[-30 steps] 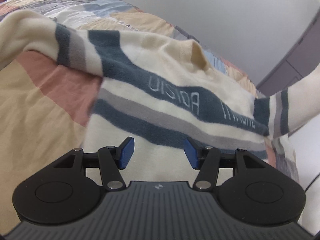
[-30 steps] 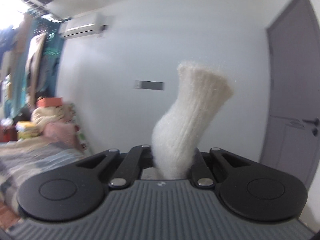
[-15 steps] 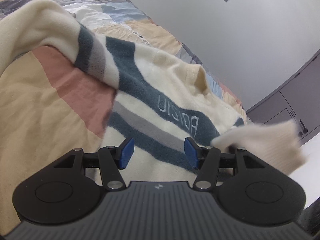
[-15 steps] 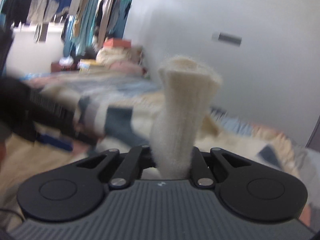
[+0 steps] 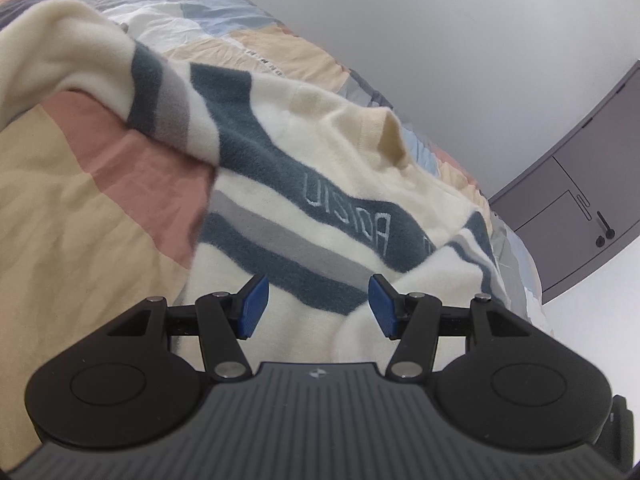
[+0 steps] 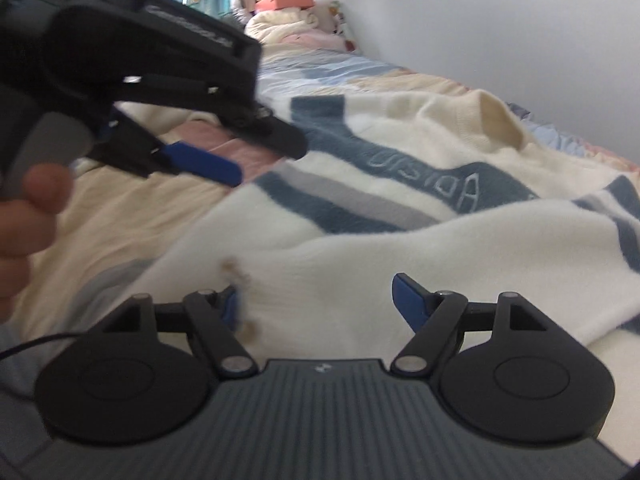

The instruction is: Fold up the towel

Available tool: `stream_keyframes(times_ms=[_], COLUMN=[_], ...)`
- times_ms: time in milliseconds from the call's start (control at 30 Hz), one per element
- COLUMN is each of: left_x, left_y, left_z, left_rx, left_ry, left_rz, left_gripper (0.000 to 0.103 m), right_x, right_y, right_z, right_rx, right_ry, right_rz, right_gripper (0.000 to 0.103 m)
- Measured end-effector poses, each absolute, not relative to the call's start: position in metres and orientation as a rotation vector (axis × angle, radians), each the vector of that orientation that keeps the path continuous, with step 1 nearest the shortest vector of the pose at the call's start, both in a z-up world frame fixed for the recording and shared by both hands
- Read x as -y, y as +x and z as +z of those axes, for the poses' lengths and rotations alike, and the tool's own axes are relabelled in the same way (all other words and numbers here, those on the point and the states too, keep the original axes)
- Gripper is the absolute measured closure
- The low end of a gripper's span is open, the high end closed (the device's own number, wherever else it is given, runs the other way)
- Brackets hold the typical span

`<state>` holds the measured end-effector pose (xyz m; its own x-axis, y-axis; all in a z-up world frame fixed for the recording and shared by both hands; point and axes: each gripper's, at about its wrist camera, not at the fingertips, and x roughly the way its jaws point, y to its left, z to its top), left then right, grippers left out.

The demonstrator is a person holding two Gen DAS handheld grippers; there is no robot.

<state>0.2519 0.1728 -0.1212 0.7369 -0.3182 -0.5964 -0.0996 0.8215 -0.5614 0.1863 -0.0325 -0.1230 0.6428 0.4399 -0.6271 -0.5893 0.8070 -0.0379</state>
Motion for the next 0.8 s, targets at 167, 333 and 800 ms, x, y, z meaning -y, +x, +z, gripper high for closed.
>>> stream_keyframes(times_ms=[167,333,800], left_x=[-0.160,-0.148,-0.116], left_y=[0.250,0.249,0.257], left_z=[-0.118,-0.118,-0.132], left_rx=[-0.734,-0.734,-0.775], left_ry=[-0.561,-0.522,-0.407], left_rz=[-0.149,-0.167,-0.192], left_gripper=[0.042,0.042,0.048], right_x=[0.062,0.090,0.131], right_y=[0.169,0.172,0.227], right_z=[-0.110,-0.095,-0.121], right_rx=[-0.665,-0.611,-0.695], right_ry=[-0.169,-0.058,0.173], right_rz=[0.603,0.548,0.321], right_gripper=[0.027,0.027,0.028])
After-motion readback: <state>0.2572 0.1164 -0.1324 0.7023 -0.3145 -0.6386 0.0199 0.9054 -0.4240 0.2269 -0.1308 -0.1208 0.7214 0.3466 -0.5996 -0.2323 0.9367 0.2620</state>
